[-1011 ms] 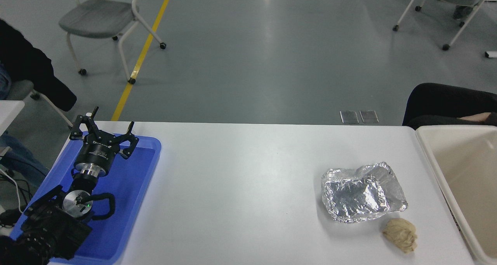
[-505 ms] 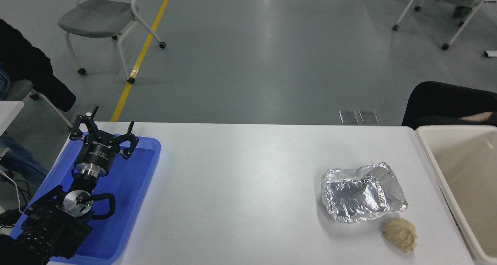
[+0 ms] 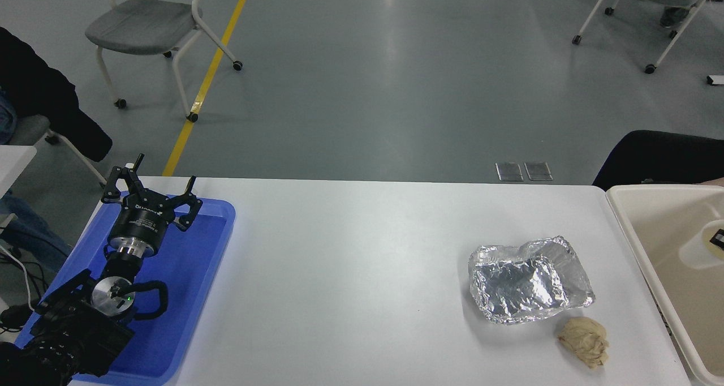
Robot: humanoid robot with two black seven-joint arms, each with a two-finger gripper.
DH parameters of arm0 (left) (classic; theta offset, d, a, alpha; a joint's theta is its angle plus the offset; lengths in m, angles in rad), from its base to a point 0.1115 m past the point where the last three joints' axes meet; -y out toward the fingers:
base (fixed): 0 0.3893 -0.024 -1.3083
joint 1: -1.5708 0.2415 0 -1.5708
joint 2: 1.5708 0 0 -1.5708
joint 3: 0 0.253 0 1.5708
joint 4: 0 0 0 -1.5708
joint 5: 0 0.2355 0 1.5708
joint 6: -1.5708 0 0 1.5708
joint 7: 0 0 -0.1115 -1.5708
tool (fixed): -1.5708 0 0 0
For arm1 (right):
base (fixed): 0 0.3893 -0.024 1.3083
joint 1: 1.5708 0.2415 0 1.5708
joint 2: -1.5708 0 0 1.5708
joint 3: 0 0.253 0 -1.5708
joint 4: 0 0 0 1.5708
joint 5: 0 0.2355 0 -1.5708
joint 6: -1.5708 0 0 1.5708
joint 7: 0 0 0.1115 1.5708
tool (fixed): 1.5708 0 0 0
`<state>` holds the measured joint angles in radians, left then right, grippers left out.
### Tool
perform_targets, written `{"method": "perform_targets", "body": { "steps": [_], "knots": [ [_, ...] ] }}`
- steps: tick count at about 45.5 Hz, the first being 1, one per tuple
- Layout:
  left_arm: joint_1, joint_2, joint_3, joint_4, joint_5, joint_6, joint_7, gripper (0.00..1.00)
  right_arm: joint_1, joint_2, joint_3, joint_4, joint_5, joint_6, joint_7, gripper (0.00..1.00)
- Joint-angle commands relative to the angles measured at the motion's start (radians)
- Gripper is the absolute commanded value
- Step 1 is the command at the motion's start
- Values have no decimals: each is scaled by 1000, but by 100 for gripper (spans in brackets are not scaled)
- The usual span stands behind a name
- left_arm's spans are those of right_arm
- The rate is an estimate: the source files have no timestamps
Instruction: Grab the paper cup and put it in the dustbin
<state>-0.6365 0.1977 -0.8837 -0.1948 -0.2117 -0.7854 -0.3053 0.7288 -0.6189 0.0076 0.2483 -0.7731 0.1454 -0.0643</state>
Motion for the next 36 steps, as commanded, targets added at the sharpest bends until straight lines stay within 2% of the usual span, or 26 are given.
{"method": "perform_targets", "body": {
  "steps": [1, 2, 3, 4, 5, 6, 9, 30, 36],
  "knots": [
    [0, 0, 0, 0, 0, 0, 0, 100, -34, 51, 23, -55, 38, -3, 1, 0],
    [0, 0, 0, 0, 0, 0, 0, 100, -34, 51, 23, -55, 40, -1, 1, 0],
    [0, 0, 0, 0, 0, 0, 0, 100, -34, 51, 23, -55, 43, -1, 3, 14],
    [0, 0, 0, 0, 0, 0, 0, 100, -34, 51, 23, -55, 44, -1, 3, 39],
    [0, 0, 0, 0, 0, 0, 0, 100, -34, 51, 23, -55, 47, -1, 4, 69],
    [0, 0, 0, 0, 0, 0, 0, 100, -32, 51, 23, -55, 52, 0, 8, 86],
    [0, 0, 0, 0, 0, 0, 0, 100, -34, 50, 22, -54, 57, 2, 12, 98],
    [0, 0, 0, 0, 0, 0, 0, 100, 26, 35, -3, 26, 55, 10, 14, 100],
    [-2, -1, 0, 0, 0, 0, 0, 100, 170, -74, -141, 225, 49, 10, 12, 100]
  ]
}}
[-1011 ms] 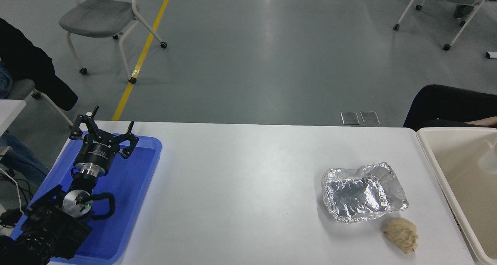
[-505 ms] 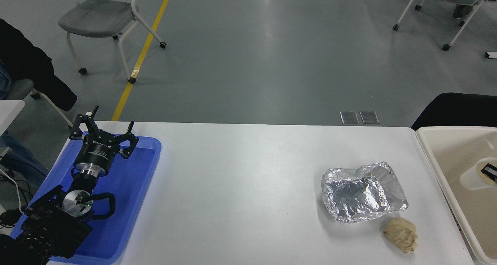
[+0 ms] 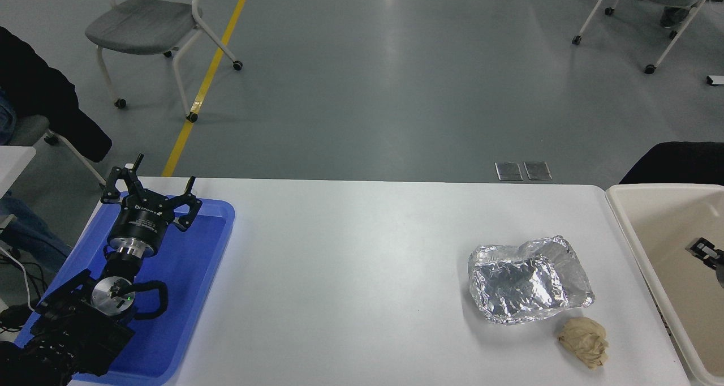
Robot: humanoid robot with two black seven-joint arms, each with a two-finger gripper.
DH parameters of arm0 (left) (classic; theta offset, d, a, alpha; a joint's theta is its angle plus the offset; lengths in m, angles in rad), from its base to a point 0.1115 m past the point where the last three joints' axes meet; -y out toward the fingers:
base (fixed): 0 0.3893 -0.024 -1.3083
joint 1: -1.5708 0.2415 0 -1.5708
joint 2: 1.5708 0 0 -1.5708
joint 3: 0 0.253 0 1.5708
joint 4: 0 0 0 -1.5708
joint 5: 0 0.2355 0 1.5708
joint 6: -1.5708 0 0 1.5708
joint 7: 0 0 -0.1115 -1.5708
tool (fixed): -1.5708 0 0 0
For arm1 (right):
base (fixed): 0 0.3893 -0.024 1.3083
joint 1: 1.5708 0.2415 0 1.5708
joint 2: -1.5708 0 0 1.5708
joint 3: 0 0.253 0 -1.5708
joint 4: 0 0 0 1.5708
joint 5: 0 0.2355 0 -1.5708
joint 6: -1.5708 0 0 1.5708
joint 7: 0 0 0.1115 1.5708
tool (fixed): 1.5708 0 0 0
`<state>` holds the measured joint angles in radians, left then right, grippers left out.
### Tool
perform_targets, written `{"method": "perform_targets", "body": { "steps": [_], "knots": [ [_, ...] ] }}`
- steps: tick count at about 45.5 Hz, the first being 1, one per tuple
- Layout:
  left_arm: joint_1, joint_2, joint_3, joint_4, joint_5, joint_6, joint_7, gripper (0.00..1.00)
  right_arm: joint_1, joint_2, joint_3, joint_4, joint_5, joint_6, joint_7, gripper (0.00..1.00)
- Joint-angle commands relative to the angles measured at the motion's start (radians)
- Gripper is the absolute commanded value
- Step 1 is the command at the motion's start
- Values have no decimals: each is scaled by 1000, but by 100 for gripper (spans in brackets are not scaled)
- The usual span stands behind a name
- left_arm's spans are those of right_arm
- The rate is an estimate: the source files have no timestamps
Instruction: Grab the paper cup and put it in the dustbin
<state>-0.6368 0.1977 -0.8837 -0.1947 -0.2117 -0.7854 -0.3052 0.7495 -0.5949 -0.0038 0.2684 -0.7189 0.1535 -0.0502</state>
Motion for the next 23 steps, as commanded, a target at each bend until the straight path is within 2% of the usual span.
{"method": "perform_targets", "body": {
  "steps": [1, 9, 17, 23],
  "knots": [
    [-1, -1, 0, 0, 0, 0, 0, 100, 177, -115, -155, 244, -5, 3, -2, 100],
    [-1, -1, 0, -3, 0, 0, 0, 100, 460, -250, -434, 573, -8, 29, -7, 100],
    [-1, -1, 0, -3, 0, 0, 0, 100, 821, -250, -767, 840, 9, 100, -7, 100],
    [-1, -1, 0, 0, 0, 0, 0, 100, 1053, -203, -918, 992, 12, 264, -7, 100]
  ]
}}
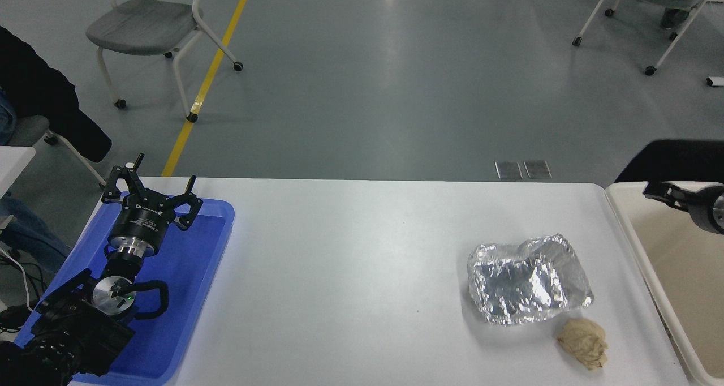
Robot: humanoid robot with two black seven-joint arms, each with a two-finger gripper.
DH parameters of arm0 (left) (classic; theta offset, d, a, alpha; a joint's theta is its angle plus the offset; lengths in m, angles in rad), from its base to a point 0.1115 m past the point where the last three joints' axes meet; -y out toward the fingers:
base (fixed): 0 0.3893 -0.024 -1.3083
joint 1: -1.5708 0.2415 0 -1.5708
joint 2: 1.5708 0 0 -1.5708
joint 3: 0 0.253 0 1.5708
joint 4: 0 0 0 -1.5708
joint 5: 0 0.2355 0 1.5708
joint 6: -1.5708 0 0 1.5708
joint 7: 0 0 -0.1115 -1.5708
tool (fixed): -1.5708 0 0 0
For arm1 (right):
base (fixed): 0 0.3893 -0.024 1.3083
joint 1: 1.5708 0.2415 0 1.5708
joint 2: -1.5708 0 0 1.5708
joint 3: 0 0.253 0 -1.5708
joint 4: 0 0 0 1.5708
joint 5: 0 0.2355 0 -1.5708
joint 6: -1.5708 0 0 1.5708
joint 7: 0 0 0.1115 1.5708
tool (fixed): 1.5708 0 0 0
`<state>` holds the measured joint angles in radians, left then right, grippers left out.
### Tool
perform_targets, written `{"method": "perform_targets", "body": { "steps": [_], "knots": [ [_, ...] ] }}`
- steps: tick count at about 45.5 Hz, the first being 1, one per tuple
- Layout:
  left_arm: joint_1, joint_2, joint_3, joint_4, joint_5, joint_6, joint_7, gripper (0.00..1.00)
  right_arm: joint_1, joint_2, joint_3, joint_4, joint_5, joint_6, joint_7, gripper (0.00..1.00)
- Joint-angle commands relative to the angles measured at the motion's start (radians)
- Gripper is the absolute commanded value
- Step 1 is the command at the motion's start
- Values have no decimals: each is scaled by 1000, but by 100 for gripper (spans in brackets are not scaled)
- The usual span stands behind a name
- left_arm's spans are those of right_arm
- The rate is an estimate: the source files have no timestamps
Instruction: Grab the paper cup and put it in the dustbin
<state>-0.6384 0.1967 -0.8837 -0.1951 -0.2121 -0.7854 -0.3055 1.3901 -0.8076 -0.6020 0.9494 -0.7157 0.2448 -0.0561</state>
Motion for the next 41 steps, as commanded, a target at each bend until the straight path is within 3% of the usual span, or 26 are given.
{"method": "perform_targets", "body": {
  "steps": [1, 5, 11, 26, 31, 41],
  "knots": [
    [0, 0, 0, 0, 0, 0, 0, 100, 443, 21, -338, 330, 9, 195, -1, 100],
    [2, 1, 0, 0, 0, 0, 0, 100, 549, 86, -410, 400, 56, 284, -2, 100],
    [2, 3, 0, 0, 0, 0, 0, 100, 673, 243, -484, 471, 255, 393, -7, 100],
    [2, 1, 0, 0, 0, 0, 0, 100, 831, 674, -472, 503, 544, 444, -8, 100],
    [3, 3, 0, 0, 0, 0, 0, 100, 889, 722, -444, 503, 605, 478, -8, 100],
    [3, 3, 0, 0, 0, 0, 0, 100, 981, 687, -450, 549, 615, 541, -22, 100]
  ]
}}
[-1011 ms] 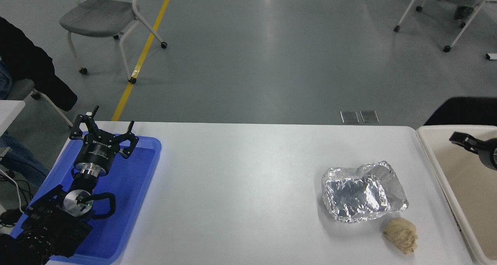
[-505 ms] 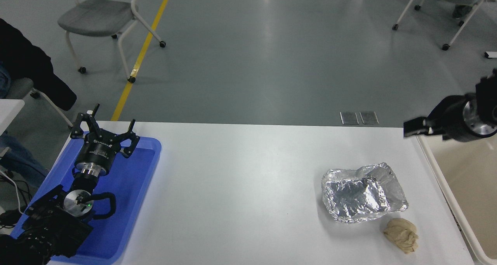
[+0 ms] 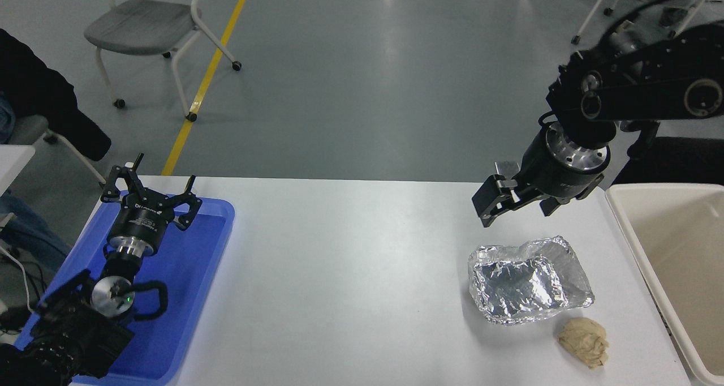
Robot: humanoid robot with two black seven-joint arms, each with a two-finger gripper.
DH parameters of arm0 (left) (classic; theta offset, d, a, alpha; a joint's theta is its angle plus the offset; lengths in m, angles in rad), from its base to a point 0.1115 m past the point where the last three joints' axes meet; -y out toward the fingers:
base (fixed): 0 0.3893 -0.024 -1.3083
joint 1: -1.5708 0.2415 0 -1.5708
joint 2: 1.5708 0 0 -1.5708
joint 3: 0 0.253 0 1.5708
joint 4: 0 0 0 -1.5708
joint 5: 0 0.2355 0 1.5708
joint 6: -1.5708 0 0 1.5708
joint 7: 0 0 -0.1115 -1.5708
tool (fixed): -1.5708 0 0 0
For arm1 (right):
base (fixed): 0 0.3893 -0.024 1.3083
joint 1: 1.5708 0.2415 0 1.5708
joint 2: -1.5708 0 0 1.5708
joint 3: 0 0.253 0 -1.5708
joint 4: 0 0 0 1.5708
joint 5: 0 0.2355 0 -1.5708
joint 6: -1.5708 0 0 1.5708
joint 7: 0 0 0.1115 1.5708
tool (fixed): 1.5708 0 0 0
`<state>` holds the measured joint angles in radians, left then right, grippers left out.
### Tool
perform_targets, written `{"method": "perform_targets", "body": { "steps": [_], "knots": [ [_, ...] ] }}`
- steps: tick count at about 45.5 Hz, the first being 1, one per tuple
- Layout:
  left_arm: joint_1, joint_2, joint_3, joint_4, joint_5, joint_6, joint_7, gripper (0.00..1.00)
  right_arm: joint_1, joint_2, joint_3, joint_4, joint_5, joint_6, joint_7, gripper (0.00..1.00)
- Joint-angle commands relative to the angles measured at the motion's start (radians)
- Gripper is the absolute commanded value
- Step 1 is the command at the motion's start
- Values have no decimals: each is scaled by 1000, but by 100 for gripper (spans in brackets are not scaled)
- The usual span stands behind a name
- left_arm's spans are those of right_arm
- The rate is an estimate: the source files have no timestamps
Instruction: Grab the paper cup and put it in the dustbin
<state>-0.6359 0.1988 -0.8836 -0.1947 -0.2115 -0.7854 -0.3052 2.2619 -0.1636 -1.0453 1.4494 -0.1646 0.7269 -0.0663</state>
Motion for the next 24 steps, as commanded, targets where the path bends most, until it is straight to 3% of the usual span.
{"method": "perform_targets", "body": {
  "steps": [1, 24],
  "knots": [
    [1, 1, 0, 0, 0, 0, 0, 100, 117, 33, -7, 61, 63, 58, -15, 100],
    [1, -1, 0, 0, 0, 0, 0, 100, 143, -154, -91, 114, 62, 58, -18, 100]
  ]
}}
